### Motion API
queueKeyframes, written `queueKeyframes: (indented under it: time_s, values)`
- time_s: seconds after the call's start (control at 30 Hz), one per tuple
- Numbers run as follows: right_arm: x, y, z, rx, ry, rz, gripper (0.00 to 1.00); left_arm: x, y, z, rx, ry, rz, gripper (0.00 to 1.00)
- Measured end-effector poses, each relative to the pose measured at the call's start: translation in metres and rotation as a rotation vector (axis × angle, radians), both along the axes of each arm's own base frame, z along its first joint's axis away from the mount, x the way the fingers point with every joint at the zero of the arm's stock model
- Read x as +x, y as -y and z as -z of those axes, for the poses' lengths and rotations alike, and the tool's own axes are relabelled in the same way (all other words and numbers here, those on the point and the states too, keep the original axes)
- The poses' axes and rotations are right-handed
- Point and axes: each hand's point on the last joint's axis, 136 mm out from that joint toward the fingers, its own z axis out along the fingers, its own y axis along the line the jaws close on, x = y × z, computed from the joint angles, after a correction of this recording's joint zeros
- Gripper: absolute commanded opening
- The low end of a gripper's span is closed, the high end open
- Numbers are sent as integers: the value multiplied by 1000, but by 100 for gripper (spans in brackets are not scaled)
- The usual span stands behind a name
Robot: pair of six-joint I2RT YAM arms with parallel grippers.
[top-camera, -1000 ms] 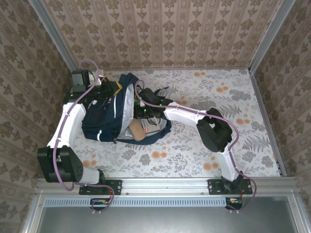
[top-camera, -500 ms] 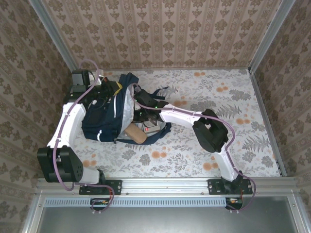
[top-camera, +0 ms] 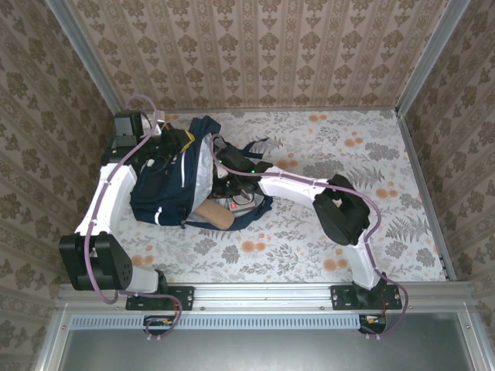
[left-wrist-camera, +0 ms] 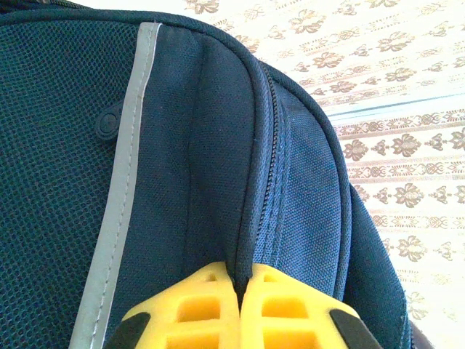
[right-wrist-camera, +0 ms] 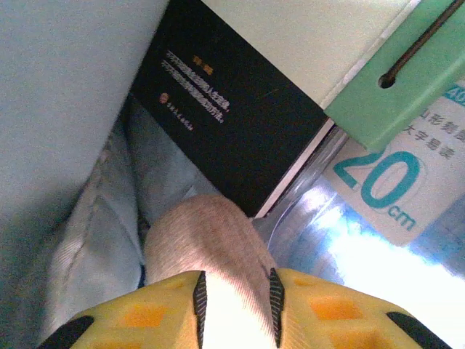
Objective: Pack books, pencil case, and school supplies into a backpack
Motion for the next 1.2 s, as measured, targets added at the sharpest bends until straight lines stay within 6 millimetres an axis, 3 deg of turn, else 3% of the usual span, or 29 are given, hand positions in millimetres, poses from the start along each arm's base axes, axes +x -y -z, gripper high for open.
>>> queueKeyframes:
  time_s: [0.2,0.4,0.63,0.83,1.07,1.2]
  values:
    - [-29,19,-14,5,5,-19,23,0,0,0,0,0,0,0]
    - [-81,33,15,-58,-47,-79,22,0,0,1,0,-3,1,0]
    - [-109,40,33,-98,-80,-111,21,1,2,4,-9,-13,14,0]
    - [-96,48,36,-124,-55,-64,22,1,2,3,-10,-11,16,0]
    - [-45,62,36,-153,-18,46,23,1,2,5,-11,-8,16,0]
    - [-29,66,37,-161,-8,80,24,0,3,9,-7,-5,22,0]
